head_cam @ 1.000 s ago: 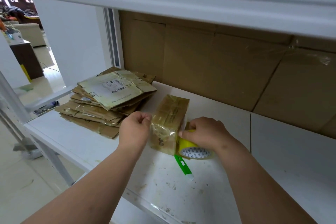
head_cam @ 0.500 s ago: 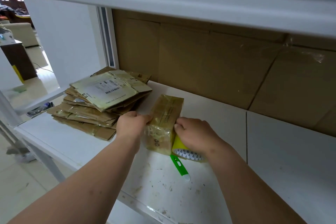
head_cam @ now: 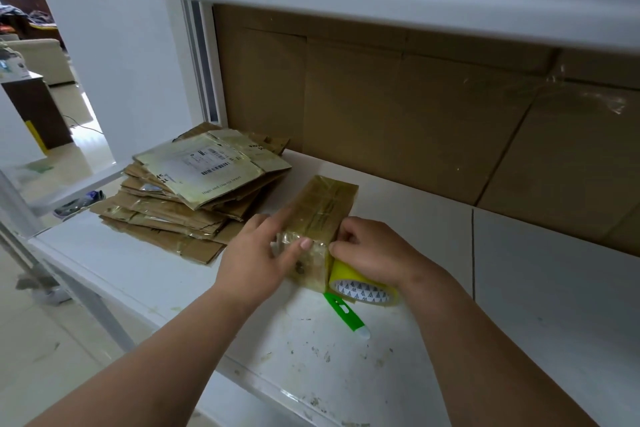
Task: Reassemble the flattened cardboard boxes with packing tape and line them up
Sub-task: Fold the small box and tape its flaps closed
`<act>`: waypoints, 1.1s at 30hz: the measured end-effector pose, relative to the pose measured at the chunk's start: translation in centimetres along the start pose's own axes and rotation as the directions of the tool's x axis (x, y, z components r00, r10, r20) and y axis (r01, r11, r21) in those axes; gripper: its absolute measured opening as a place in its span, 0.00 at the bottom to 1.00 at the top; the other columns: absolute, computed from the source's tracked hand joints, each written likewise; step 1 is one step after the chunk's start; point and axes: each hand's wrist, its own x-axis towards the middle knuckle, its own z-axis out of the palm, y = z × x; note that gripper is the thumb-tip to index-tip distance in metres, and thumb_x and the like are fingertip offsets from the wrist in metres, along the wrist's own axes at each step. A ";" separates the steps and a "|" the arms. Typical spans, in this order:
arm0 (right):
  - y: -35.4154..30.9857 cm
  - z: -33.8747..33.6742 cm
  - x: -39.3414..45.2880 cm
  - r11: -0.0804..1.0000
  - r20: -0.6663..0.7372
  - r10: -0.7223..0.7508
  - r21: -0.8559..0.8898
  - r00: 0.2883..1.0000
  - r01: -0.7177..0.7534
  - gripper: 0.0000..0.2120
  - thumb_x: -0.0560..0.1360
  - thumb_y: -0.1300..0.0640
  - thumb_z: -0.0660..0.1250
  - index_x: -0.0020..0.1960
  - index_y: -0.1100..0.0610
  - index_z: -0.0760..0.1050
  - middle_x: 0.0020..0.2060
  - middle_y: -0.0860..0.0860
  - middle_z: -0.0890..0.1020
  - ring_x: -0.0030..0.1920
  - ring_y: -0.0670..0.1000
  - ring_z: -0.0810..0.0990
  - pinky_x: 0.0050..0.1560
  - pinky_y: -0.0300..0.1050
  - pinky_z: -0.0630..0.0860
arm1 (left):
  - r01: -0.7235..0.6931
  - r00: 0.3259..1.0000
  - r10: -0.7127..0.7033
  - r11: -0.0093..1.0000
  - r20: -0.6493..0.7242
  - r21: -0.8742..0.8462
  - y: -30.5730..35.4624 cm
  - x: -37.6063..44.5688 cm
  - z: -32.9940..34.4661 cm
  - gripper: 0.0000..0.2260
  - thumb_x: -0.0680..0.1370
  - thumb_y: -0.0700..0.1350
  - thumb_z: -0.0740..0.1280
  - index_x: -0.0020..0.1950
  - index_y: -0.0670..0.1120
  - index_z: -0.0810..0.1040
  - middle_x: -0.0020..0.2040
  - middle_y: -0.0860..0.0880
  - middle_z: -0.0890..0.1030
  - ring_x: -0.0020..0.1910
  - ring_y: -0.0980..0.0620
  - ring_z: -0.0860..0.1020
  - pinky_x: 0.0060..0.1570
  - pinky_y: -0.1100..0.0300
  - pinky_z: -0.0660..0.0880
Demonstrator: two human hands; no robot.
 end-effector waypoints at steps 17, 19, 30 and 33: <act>-1.0 0.1 -0.7 0.954 -0.068 -0.060 -0.297 0.996 0.038 0.16 0.74 0.36 0.60 0.46 0.49 0.72 0.40 0.46 0.79 0.41 0.50 0.78 0.39 0.45 0.70 | -0.265 0.956 0.244 0.956 0.164 0.125 -1.7 1.8 -1.2 0.20 0.81 0.50 0.64 0.73 0.47 0.73 0.51 0.51 0.72 0.47 0.54 0.73 0.51 0.59 0.74; -1.4 0.6 -0.5 0.926 -0.105 -0.077 -0.376 0.991 0.032 0.17 0.77 0.36 0.58 0.47 0.50 0.71 0.40 0.47 0.78 0.41 0.50 0.77 0.39 0.45 0.68 | -0.271 0.961 0.259 0.950 0.096 0.156 -1.4 1.9 -0.9 0.18 0.80 0.43 0.68 0.70 0.47 0.76 0.48 0.50 0.74 0.44 0.52 0.74 0.47 0.58 0.76; 0.2 -0.4 -0.4 0.999 0.015 -0.037 0.009 0.999 0.036 0.19 0.76 0.48 0.68 0.67 0.47 0.75 0.61 0.47 0.80 0.58 0.48 0.78 0.55 0.40 0.73 | 0.127 0.992 -0.128 0.992 -0.015 -0.020 -1.6 3.8 -1.0 0.15 0.79 0.42 0.69 0.65 0.54 0.80 0.54 0.52 0.84 0.44 0.58 0.77 0.38 0.79 0.67; -0.6 0.1 -0.1 0.991 0.070 -0.017 0.134 0.997 0.007 0.24 0.75 0.54 0.69 0.71 0.50 0.72 0.65 0.49 0.78 0.62 0.49 0.78 0.62 0.44 0.74 | 0.147 0.989 -0.148 0.988 0.020 0.056 -1.0 4.9 -0.6 0.18 0.80 0.39 0.63 0.69 0.50 0.77 0.62 0.45 0.79 0.55 0.48 0.78 0.50 0.69 0.67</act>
